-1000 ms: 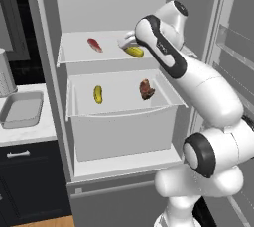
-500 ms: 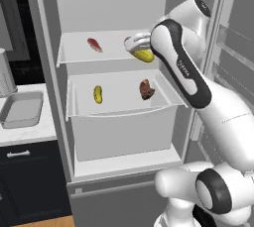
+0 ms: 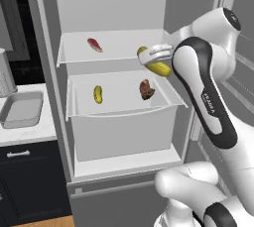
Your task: Place one cucumber and one steak in each tupperware on the nearby counter, to pack two identical lunches.
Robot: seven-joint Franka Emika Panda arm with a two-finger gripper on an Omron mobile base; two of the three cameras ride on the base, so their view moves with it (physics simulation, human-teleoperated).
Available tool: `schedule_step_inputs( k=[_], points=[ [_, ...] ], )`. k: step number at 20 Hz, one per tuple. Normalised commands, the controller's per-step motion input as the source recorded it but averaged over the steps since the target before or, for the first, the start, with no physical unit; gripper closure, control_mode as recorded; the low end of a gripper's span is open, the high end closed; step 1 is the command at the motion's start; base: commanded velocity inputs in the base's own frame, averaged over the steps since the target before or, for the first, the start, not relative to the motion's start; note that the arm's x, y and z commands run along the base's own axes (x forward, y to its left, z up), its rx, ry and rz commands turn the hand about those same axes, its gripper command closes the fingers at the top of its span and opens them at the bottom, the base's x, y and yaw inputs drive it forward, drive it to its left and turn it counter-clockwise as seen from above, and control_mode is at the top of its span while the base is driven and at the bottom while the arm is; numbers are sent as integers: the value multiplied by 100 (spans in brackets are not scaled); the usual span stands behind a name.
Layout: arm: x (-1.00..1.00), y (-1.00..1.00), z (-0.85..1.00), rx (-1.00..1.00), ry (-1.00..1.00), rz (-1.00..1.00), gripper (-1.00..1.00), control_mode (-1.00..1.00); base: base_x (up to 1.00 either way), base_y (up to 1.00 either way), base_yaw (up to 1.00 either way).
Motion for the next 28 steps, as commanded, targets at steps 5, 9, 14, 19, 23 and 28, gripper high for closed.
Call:
schedule_step_inputs(
  k=[5, 9, 14, 19, 23, 28],
  points=[
    [-54, -15, 0, 0, 2, 0, 100, -100, 0, 0, 0],
    [-20, -6, 0, 0, 4, 0, 100, -100, 0, 0, 0],
    [0, 0, 0, 0, 0, 0, 100, -100, 0, 0, 0],
    [0, 0, 0, 0, 0, 0, 100, -100, 0, 0, 0],
    [0, 0, 0, 0, 0, 0, 100, 100, 0, 0, 0],
    [0, 0, 0, 0, 0, 0, 100, 100, 0, 13, 0]
  ],
)
